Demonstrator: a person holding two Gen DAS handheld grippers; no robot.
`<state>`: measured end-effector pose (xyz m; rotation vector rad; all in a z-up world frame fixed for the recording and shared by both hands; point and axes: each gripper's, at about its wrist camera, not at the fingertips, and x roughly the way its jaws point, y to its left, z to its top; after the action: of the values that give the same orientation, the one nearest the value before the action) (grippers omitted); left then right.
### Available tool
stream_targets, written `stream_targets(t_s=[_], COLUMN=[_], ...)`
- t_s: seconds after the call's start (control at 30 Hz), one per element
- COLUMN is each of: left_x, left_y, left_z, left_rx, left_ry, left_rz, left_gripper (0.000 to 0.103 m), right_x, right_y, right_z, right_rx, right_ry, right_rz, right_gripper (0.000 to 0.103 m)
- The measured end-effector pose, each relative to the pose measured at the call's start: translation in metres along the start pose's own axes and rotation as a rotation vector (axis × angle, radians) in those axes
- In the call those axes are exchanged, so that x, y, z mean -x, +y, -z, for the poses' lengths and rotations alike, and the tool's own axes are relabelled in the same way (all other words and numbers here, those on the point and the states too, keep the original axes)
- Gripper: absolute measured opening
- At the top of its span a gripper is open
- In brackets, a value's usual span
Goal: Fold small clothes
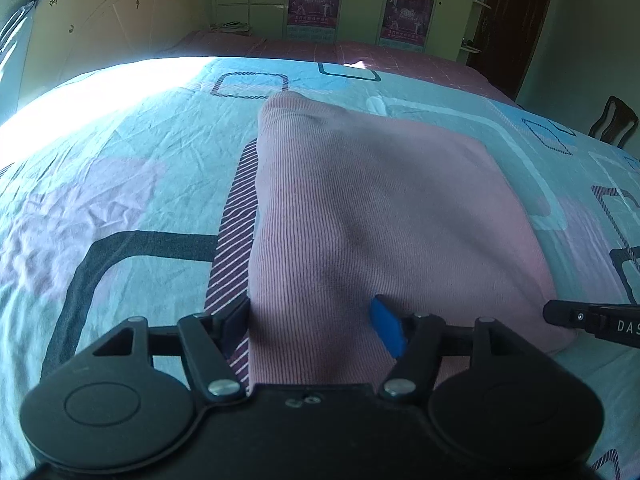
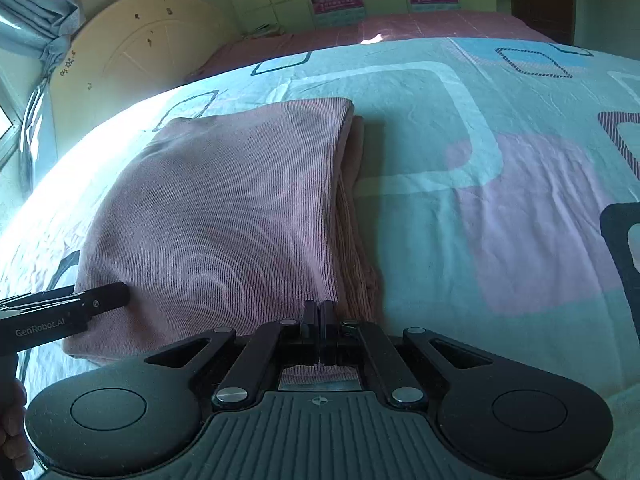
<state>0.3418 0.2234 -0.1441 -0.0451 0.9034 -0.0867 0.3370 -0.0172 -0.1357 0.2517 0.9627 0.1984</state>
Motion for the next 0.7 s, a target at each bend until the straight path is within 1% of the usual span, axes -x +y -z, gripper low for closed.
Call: stream_targets(t_s=[0.03,0.07,0.1,0.2,0.23,0.27,0.3,0.33,0.37,0.47,0.53,0.6,0.7], left_x=[0.001,0.001,0.001,-0.001,-0.001,-0.001,-0.001,-0.001,-0.002,-0.006,-0.010,-0.013,-0.017], left_y=[-0.001,-0.002,-0.004,-0.006,-0.006,-0.006,-0.006,-0.005,-0.005,-0.004,-0.003,-0.001,-0.002], left_z=[0.000,0.001,0.001,0.003,0.002,0.002,0.002,0.001,0.000,-0.001,-0.002,-0.003,-0.002], left_rx=[-0.010,-0.023,-0.036,-0.050,-0.049,-0.044,-0.037,-0.030,-0.022,-0.006,0.010,0.033,0.047], left_ry=[-0.002,-0.003,-0.001,0.007,0.008,0.009,0.014,0.020,0.027,0.062,0.094,0.115,0.134], left_rz=[-0.003,-0.010,-0.017,-0.018,-0.019,-0.021,-0.023,-0.022,-0.022,-0.037,-0.045,-0.057,-0.077], left_gripper=[0.068,0.073,0.079,0.085,0.087,0.092,0.097,0.098,0.102,0.103,0.103,0.103,0.103], right_x=[0.002,-0.001,-0.005,-0.011,-0.012,-0.013,-0.013,-0.014,-0.014,-0.015,-0.013,-0.015,-0.020], right_y=[0.002,0.003,0.003,0.005,0.007,0.009,0.012,0.015,0.017,0.020,0.020,0.023,0.019], right_z=[0.001,0.005,0.008,0.008,0.008,0.007,0.008,0.008,0.007,0.004,-0.001,-0.004,-0.002], right_rx=[0.008,0.021,0.020,-0.024,-0.030,-0.025,-0.010,0.007,0.020,0.032,0.009,0.038,0.040], right_ry=[-0.009,-0.006,0.006,-0.001,-0.002,-0.004,-0.006,-0.005,-0.002,0.021,0.044,0.059,0.060], right_rz=[0.012,0.039,0.047,0.069,0.078,0.088,0.101,0.114,0.123,0.134,0.128,0.127,0.113], right_gripper=[0.000,0.000,0.000,0.000,0.000,0.000,0.000,0.000,0.000,0.000,0.000,0.000,0.000])
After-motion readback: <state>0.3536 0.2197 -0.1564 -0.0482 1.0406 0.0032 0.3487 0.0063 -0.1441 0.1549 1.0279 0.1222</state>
